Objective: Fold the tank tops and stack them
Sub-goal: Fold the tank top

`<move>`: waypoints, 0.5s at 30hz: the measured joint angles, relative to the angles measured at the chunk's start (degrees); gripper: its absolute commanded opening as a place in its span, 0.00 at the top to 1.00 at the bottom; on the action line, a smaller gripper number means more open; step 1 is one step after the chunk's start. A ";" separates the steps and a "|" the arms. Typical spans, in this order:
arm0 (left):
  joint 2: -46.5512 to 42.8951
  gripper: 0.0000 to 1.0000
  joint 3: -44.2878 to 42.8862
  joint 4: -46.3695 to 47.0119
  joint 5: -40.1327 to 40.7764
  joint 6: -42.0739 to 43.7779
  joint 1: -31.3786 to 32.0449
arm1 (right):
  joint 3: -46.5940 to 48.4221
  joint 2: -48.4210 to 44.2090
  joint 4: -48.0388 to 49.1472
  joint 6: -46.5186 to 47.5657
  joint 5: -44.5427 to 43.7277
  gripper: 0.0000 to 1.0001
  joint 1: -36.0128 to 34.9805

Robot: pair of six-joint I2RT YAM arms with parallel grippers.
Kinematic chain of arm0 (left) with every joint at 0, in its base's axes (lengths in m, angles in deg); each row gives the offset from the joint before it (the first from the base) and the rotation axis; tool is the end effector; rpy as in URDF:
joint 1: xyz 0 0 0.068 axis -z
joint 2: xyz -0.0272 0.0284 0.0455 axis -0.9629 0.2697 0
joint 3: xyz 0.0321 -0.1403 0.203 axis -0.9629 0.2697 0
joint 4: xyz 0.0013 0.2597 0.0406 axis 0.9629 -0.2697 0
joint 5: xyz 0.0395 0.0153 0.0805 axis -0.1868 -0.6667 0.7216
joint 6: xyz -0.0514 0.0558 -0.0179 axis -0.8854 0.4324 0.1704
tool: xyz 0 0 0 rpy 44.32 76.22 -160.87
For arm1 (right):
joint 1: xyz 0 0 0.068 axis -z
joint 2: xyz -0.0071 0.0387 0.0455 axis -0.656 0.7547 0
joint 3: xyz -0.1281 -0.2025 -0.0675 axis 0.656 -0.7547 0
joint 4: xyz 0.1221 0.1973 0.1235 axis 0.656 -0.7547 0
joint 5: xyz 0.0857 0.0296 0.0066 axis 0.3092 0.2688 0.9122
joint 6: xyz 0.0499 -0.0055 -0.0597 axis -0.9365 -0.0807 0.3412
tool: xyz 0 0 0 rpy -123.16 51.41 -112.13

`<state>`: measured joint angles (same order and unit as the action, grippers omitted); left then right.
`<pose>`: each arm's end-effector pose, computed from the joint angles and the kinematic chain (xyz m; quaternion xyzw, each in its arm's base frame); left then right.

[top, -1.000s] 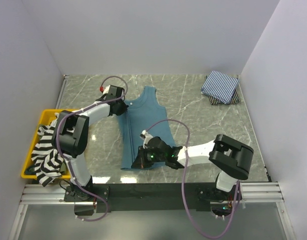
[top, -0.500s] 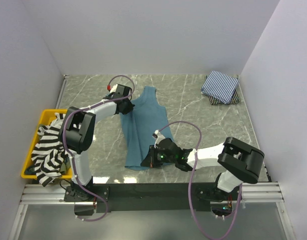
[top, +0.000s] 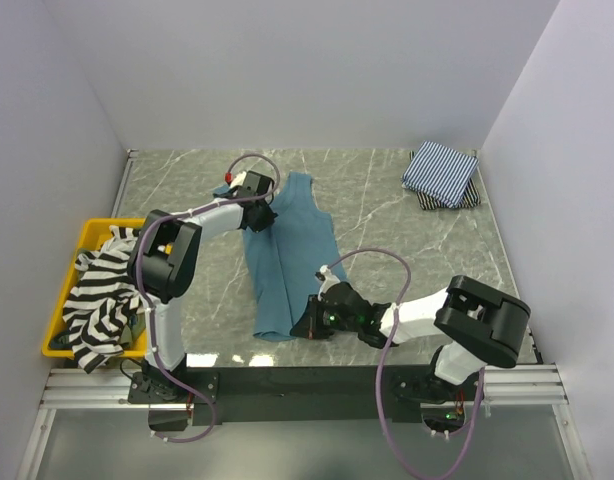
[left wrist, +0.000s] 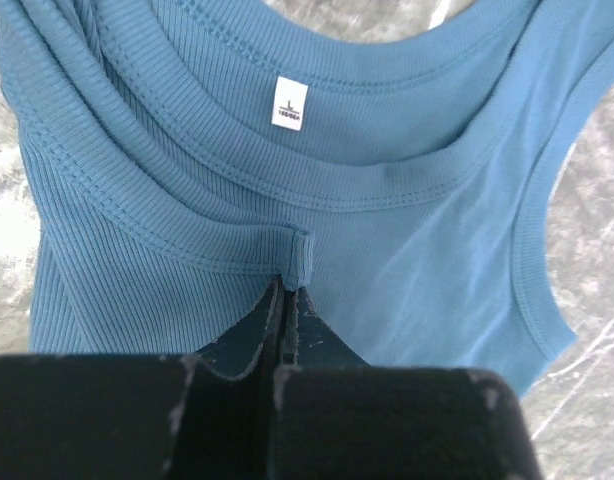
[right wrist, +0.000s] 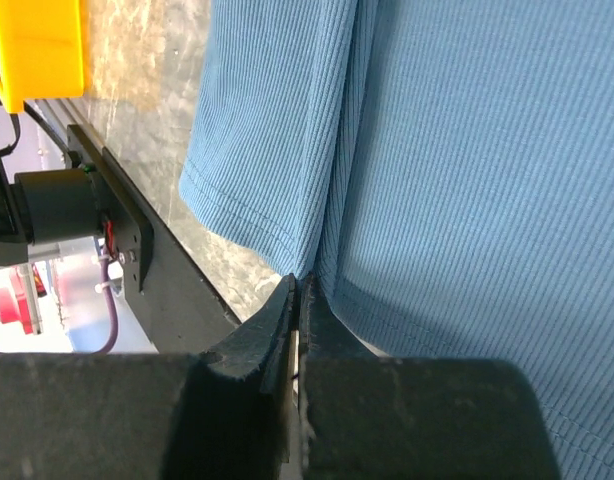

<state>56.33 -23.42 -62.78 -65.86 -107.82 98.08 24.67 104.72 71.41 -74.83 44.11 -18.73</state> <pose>0.4050 -0.1655 0.1194 -0.2823 0.8988 -0.1438 0.3031 0.1358 0.2568 0.0801 -0.0795 0.8719 0.4447 0.1891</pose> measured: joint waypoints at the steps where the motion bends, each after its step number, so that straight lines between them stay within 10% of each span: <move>1: 0.26 0.99 -0.02 -0.07 0.13 0.00 0.11 | -0.22 -0.07 0.15 -0.04 -0.09 1.00 0.02; 10: 0.81 0.89 -0.02 0.00 0.52 0.35 0.59 | -1.18 -1.38 0.81 -0.83 -1.27 1.00 0.02; 15: 0.81 0.59 -0.04 0.02 0.48 1.55 0.63 | -1.79 -3.08 0.09 -1.18 -2.45 0.74 0.04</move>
<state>57.14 -23.46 -62.76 -65.38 -106.27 98.71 22.88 101.64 71.50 -76.01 41.66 -18.68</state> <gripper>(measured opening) 0.332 0.186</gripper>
